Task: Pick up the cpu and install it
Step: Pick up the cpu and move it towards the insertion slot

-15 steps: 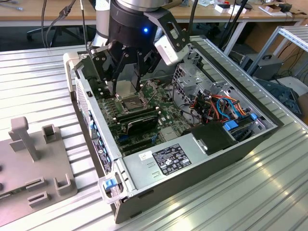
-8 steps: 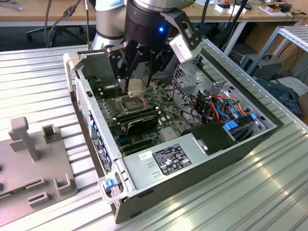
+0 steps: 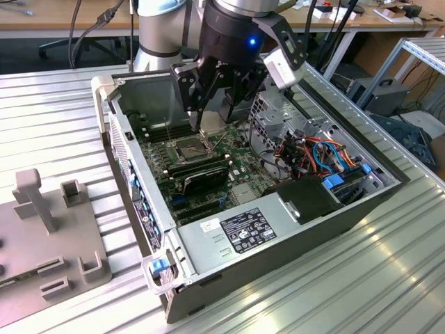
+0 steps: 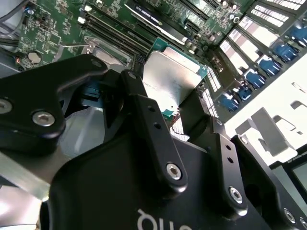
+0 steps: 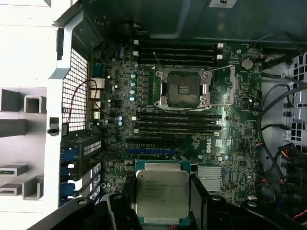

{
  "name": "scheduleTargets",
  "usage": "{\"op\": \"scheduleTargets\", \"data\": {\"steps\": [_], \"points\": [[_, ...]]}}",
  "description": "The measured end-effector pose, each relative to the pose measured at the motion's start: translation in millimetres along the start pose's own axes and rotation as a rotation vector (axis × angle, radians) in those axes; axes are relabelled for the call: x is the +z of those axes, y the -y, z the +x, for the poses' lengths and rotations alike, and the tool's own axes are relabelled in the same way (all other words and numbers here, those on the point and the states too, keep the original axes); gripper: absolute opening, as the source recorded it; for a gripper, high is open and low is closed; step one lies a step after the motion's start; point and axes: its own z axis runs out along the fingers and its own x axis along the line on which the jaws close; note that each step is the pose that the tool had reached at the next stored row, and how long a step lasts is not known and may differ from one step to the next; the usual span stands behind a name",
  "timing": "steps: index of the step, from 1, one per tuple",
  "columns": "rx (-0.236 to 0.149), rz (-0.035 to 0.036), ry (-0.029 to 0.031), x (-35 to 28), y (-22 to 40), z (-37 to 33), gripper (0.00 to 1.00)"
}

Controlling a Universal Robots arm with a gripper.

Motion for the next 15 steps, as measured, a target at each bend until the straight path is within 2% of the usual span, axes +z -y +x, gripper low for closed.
{"op": "scheduleTargets", "data": {"steps": [3, 15], "points": [[0.0, -0.0001, 0.0001, 0.0, 0.1, -3.9, 0.55], [0.0, 0.0, 0.0, -0.1, 0.3, -8.5, 0.55]]}}
